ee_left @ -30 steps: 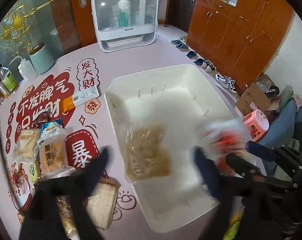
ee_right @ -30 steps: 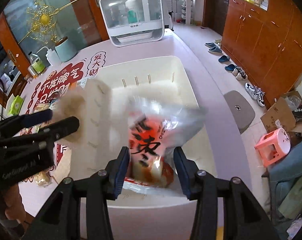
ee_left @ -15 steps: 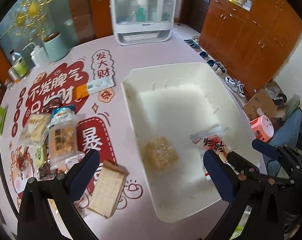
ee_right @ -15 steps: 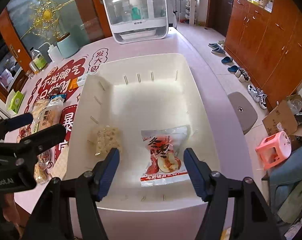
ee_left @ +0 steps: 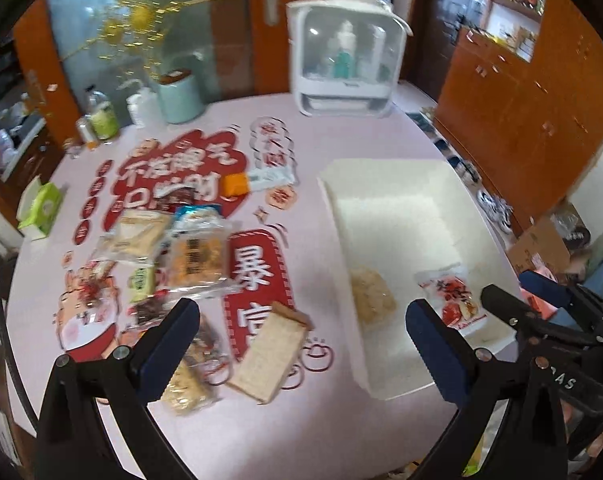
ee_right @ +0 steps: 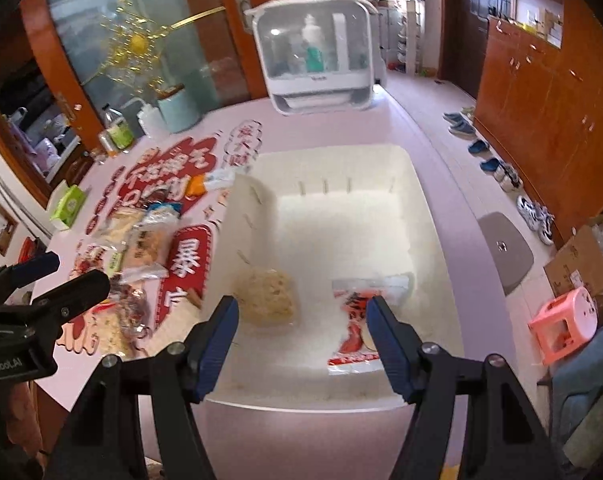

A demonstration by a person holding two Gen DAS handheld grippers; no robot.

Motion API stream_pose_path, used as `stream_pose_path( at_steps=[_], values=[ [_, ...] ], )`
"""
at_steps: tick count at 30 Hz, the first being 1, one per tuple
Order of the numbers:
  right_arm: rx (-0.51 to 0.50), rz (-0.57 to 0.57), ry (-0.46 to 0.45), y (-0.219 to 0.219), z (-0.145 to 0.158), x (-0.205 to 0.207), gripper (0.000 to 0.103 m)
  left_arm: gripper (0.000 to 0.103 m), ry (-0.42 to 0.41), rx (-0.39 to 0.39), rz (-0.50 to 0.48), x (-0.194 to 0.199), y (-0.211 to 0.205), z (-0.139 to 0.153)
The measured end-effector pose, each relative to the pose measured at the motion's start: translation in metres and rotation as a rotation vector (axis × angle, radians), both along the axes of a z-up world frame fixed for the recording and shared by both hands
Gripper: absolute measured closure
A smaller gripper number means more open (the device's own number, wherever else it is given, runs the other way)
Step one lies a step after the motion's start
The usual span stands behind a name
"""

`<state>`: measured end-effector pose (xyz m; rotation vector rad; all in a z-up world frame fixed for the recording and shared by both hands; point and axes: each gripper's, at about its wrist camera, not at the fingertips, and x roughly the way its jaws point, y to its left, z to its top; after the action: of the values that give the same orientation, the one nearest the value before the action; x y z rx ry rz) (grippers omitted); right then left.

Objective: Organize snacks
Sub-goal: 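Move both tools back over the snack pile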

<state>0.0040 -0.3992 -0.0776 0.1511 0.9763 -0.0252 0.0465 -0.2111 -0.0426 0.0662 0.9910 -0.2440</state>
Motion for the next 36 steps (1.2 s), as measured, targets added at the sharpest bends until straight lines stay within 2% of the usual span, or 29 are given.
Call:
stream_pose_path(
  at_steps=[10,15,19,22,26,31,36],
  values=[
    [-0.099,0.1,-0.116,0.06,0.031,0.005,0.036,0.001,-0.061,0.087,0.097,-0.029,0.065,0.02],
    [0.005,0.162,-0.087,0.084,0.03,0.016,0.036,0.001,-0.105,0.105,0.145,-0.037,0.109,0.033],
    [-0.01,0.172,-0.101,0.117,0.035,0.017,0.037,0.001,-0.162,0.112,0.203,-0.035,0.163,0.05],
    [0.033,0.177,-0.098,0.139,0.039,0.021,0.037,0.001,-0.183,0.122,0.242,-0.027,0.2,0.06],
    [0.034,0.198,-0.088,0.18,0.042,0.032,0.037,0.001,-0.21,0.134,0.284,-0.009,0.258,0.07],
    [0.024,0.218,-0.056,0.232,0.034,0.052,0.037,0.001,-0.199,0.127,0.275,0.017,0.307,0.064],
    [-0.011,0.229,0.03,0.28,-0.004,0.078,0.037,0.001,-0.119,0.102,0.206,0.056,0.336,0.026]
  ],
)
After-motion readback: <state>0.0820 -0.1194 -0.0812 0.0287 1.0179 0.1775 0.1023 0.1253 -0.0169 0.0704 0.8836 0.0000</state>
